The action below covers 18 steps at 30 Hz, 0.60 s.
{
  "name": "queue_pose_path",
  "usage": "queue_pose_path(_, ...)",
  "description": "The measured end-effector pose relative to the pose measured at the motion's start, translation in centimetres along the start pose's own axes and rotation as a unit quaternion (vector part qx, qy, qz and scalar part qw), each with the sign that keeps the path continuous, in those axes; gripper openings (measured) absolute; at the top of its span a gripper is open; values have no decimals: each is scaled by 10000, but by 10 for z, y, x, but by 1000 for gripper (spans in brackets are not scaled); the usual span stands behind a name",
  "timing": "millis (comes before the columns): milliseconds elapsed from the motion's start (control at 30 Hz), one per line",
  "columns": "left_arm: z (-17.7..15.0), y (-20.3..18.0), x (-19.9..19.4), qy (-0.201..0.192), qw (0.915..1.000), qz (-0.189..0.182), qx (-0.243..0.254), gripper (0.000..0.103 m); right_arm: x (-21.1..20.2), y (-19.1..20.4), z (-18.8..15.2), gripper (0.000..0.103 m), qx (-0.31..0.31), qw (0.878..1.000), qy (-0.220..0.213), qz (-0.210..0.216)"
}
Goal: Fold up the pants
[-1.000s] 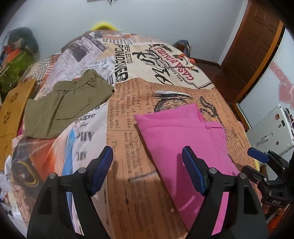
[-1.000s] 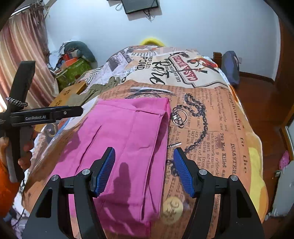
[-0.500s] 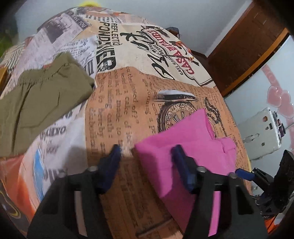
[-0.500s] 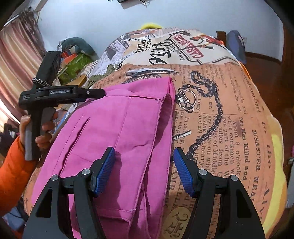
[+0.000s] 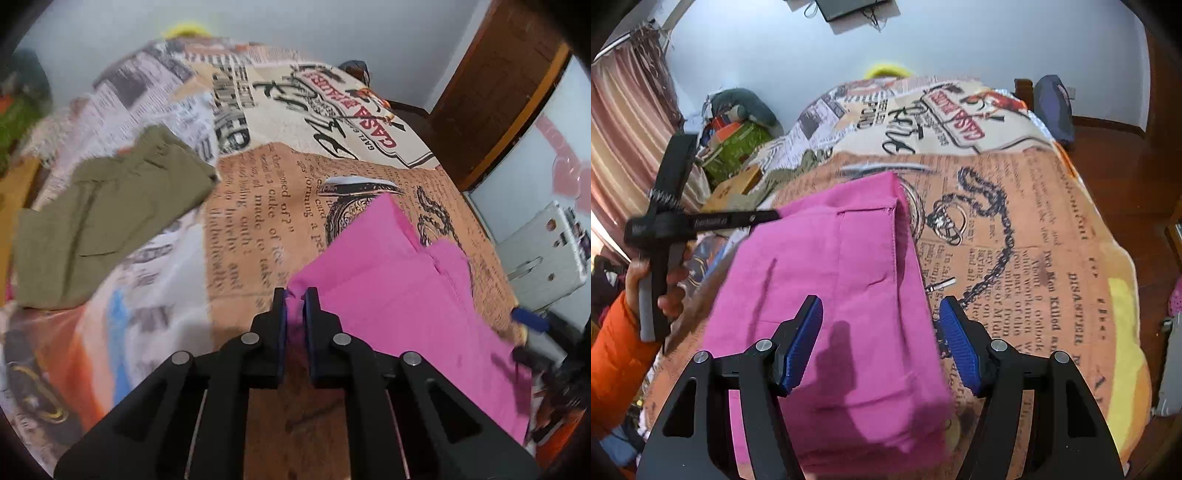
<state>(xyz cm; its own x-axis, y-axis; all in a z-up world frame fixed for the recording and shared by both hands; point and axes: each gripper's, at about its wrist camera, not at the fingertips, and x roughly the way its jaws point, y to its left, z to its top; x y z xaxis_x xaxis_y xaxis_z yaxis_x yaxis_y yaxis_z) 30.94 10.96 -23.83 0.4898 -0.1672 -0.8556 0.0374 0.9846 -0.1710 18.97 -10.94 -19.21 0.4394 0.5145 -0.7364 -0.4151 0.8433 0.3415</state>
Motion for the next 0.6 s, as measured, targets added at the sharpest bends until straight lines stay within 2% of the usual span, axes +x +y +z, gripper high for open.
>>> queue_pose_path(167,-29,0,-39,-221,9995,227,-5,2,-23,10,0,62,-166,9996,-160,-138)
queue_pose_path(267,-48,5,-60,-355,9989,286,-116,2,-29,16,1,62,-272,9993,-202,-156)
queue_pose_path(367,-64,11,-71,-308,9990,261,-197,2,-32,24,2,62,-426,9986,-223,-218)
queue_pose_path(433,-68,14,-71,-143,9994,188,-247,2,-33,29,1,62,-489,9982,-249,-248)
queue_pose_path(467,-68,16,-70,-90,9994,158,-295,4,-34,29,0,62,-491,9981,-260,-249)
queue_pose_path(500,-66,18,-68,-48,9994,127,-326,10,-33,31,-1,62,-488,9981,-275,-238)
queue_pose_path(567,-62,16,-63,-77,9994,91,-334,24,-32,33,-3,62,-481,9982,-283,-240)
queue_pose_path(600,-58,16,-60,-94,9993,109,-342,35,-30,33,-4,62,-481,9981,-275,-274)
